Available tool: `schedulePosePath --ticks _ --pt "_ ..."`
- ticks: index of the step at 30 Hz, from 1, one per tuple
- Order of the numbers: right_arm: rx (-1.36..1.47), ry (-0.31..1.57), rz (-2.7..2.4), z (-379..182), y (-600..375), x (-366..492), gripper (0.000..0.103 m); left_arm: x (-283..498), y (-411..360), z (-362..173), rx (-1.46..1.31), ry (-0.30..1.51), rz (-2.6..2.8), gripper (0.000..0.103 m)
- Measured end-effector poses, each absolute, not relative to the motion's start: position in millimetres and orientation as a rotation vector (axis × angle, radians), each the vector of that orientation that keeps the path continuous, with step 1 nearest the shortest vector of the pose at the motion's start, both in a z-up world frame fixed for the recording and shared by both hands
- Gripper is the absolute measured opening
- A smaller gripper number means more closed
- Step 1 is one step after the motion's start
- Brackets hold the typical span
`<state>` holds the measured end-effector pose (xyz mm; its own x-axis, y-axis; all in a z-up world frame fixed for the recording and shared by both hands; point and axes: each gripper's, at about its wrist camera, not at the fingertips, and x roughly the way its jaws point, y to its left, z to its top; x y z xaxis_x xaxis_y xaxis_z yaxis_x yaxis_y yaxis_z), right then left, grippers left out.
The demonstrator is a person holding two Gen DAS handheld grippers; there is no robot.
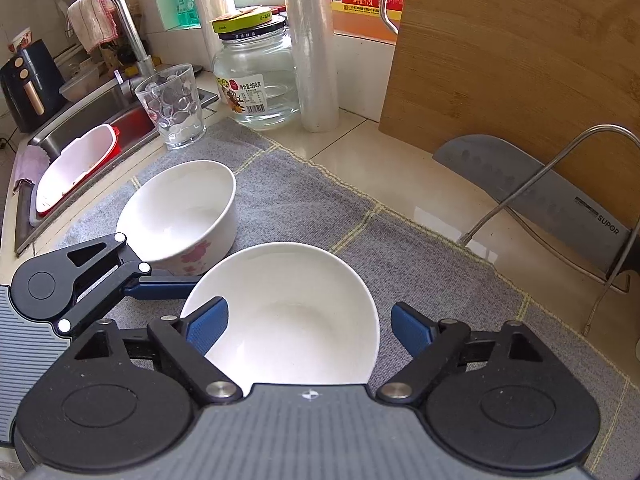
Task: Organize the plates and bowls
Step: 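Close the right tool on the rim of the plain white bowl, then lift and carry the plain white bowl with the right tool over the floral bowl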
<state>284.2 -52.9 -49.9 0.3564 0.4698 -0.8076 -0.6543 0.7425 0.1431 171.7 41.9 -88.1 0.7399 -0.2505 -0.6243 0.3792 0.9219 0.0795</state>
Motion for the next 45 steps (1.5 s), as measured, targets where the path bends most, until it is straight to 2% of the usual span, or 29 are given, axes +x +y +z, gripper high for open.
schedulePosePath --ticks 4,25,45 --pt "-0.205 0.976 0.747 -52.6 -53.2 285.7 0.083 171.4 42.1 -87.9 0.204 0.654 -0.352 0.088" --pt "-0.155 1.011 0.756 -43.0 -57.6 278.6 0.083 167.0 44.9 -77.8 0.204 0.676 -0.391 0.087" --pt "-0.107 0.941 0.710 -4.9 -86.1 217.9 0.083 118.3 32.4 -39.6 0.264 0.620 -0.487 0.087"
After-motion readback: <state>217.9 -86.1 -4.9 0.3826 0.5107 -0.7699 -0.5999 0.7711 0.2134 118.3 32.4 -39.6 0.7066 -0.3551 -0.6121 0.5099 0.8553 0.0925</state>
